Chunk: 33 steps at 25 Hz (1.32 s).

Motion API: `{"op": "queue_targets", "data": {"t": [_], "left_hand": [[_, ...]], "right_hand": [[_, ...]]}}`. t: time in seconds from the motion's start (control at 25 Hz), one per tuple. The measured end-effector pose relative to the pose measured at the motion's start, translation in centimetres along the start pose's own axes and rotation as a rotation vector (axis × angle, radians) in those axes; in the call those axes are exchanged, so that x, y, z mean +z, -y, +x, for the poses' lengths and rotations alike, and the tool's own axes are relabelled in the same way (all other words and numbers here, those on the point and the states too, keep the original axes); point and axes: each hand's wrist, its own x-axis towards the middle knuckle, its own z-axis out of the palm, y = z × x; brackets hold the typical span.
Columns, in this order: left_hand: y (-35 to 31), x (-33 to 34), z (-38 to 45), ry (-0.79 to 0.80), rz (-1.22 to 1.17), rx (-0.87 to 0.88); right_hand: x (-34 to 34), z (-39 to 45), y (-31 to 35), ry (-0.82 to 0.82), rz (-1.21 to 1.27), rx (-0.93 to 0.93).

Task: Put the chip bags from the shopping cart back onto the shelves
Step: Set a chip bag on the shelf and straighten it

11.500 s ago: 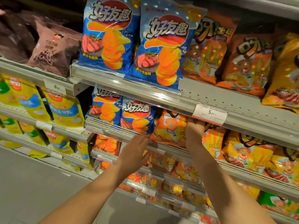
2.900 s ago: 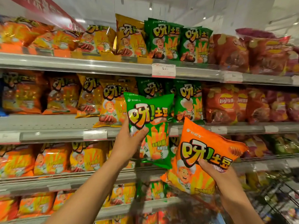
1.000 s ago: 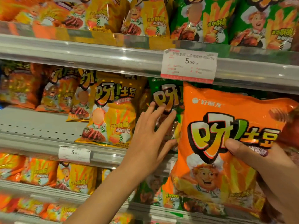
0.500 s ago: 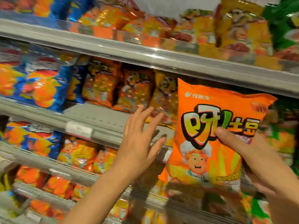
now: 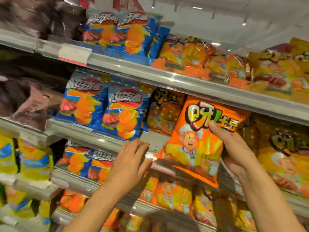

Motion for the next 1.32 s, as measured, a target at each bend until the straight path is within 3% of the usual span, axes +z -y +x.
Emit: {"op": "queue_targets", "data": {"t": [0.2,0.6,0.88,1.08,1.24,1.32], "left_hand": [[2.1,1.5,-1.3,-0.081,-0.053,0.104],[2.2,2.1,-1.2,-0.097,-0.046,0.113],[1.9,2.7,-0.9,-0.137,-0.030,0.088],[0.6,2.9,-0.9,-0.214,-0.012,0.106],[-1.2,3.0,-0.4,-0.223,0.018,0.142],[-1.2,3.0,-0.2,-0.214,0.013,0.108]], "right_hand": [[3.8,5.6,-0.3,-0.114,-0.017,0.031],[7.5,10.3,-5.1,-0.038,0.130,0.390],[7.3,12.2,-6.8,-0.177,0.203,0.254],[7.5,12.0,-7.9,-0.331,0.122,0.193],[7.6,9.5,-7.1,-0.056,0.082,0.283],[7.0,8.7,-7.0,-0.089,0.039,0.215]]}}
